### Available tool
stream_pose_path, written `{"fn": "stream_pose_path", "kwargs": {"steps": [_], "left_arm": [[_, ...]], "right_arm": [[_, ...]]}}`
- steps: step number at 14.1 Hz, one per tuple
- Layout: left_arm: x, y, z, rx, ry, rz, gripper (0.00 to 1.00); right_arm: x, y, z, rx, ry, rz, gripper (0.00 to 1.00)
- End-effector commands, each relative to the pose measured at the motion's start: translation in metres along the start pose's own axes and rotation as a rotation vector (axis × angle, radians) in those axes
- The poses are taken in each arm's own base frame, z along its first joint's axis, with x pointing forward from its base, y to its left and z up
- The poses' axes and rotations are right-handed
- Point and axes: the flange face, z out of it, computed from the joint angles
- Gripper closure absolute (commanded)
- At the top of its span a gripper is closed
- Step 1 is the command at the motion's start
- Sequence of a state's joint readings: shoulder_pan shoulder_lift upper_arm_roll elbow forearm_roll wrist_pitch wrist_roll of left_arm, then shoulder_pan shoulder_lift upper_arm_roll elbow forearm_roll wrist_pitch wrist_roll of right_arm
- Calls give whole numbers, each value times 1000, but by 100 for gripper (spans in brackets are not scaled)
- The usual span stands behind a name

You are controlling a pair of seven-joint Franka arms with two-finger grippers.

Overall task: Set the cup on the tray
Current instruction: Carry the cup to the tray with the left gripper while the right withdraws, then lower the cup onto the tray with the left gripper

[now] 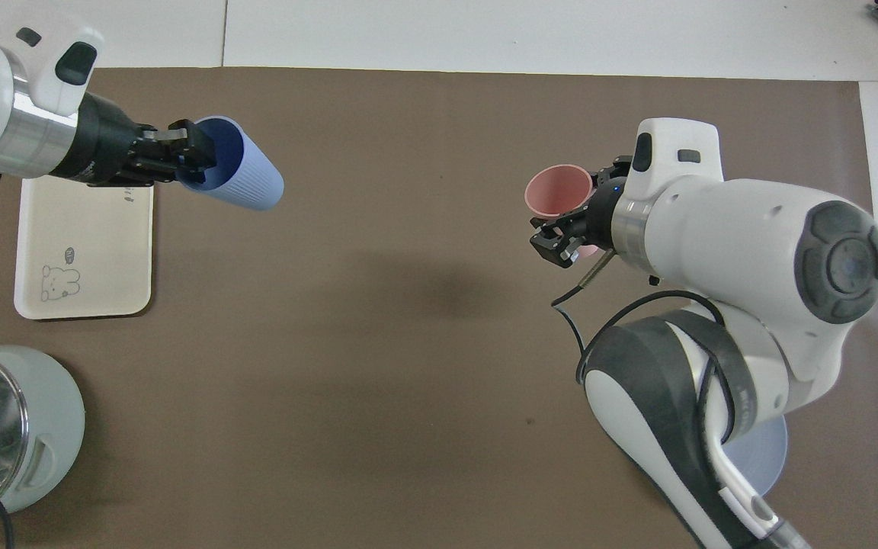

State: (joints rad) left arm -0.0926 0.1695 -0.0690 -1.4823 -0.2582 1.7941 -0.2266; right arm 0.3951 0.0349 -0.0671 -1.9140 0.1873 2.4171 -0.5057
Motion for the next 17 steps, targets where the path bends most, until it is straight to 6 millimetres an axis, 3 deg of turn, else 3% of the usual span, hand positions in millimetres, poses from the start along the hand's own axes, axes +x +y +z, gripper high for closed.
{"fn": "stream_pose_path", "kwargs": {"steps": [1, 2, 5, 9, 12, 14, 16, 17], "left_arm": [[15, -61, -10, 73, 21, 94, 100], [16, -85, -10, 116, 36, 150, 100], [17, -152, 12, 208, 108, 188, 100], [26, -234, 44, 236, 126, 202, 100], [35, -252, 68, 237, 141, 181, 100], [40, -283, 88, 238, 136, 135, 100], [49, -299, 107, 240, 148, 121, 100], [51, -312, 112, 244, 155, 106, 100]], "right_arm": [[-24, 52, 0, 44, 93, 59, 100], [-37, 73, 1, 62, 134, 65, 100], [-76, 122, 28, 107, 254, 76, 100], [-111, 142, 85, 98, 395, 70, 100], [-168, 160, 114, 69, 468, 23, 100], [-199, 169, 131, 89, 522, 4, 100], [-231, 187, 147, 117, 575, -25, 100], [-238, 189, 148, 130, 584, -22, 100]]}}
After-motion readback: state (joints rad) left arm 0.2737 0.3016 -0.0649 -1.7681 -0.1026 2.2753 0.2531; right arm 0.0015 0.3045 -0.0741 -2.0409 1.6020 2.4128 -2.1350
